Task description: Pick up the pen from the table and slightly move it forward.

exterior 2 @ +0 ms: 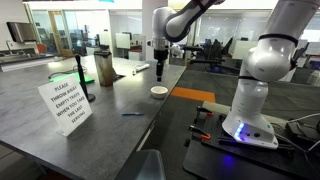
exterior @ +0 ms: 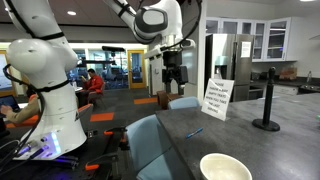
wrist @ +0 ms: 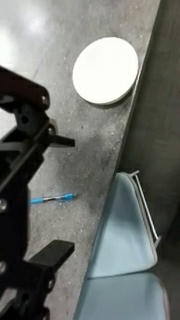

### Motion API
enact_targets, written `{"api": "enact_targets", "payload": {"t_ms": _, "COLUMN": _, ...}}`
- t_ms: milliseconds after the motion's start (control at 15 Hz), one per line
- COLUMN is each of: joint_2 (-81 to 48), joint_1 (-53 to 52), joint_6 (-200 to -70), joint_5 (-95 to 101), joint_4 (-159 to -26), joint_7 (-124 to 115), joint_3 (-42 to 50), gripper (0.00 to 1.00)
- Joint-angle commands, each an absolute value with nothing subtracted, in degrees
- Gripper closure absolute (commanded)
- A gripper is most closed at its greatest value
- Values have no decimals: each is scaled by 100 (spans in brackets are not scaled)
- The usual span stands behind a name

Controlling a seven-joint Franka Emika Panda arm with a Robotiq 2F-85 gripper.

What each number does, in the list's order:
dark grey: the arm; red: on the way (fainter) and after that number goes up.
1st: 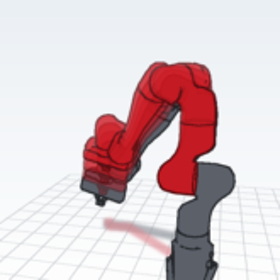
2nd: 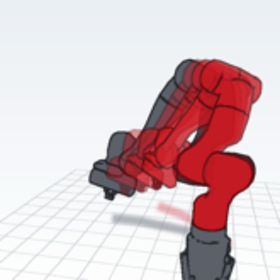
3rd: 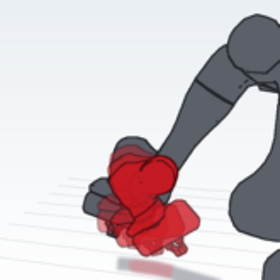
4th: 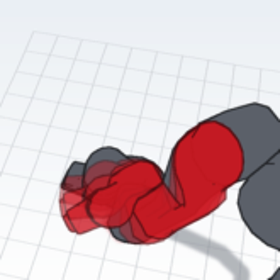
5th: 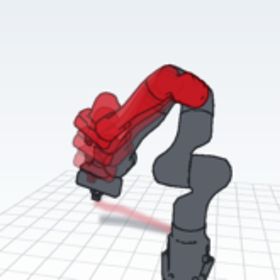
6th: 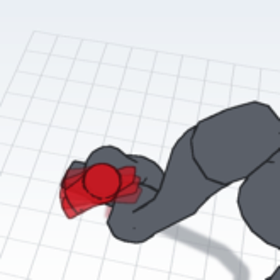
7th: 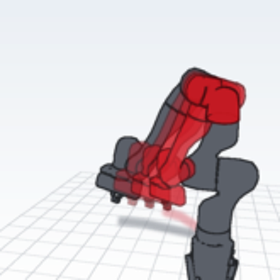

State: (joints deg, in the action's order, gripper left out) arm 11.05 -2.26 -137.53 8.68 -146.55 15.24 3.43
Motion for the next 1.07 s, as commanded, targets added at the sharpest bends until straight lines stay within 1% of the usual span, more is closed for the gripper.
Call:
{"api": "enact_targets", "payload": {"t_ms": 0, "joint_2": 449, "joint_1": -248, "joint_6": -14419, "joint_5": 883, "joint_4": -14603, "joint_7": 2096, "joint_3": 240, "gripper": 0}}
{"api": "enact_targets", "payload": {"t_ms": 333, "joint_2": -662, "joint_1": -182, "joint_6": -14934, "joint_5": 918, "joint_4": -14180, "joint_7": 2478, "joint_3": 41, "gripper": 0}}
{"api": "enact_targets", "payload": {"t_ms": 1000, "joint_2": -2249, "joint_1": -60, "joint_6": -15167, "joint_5": 987, "joint_4": -13084, "joint_7": 2345, "joint_3": -203, "gripper": 0}}
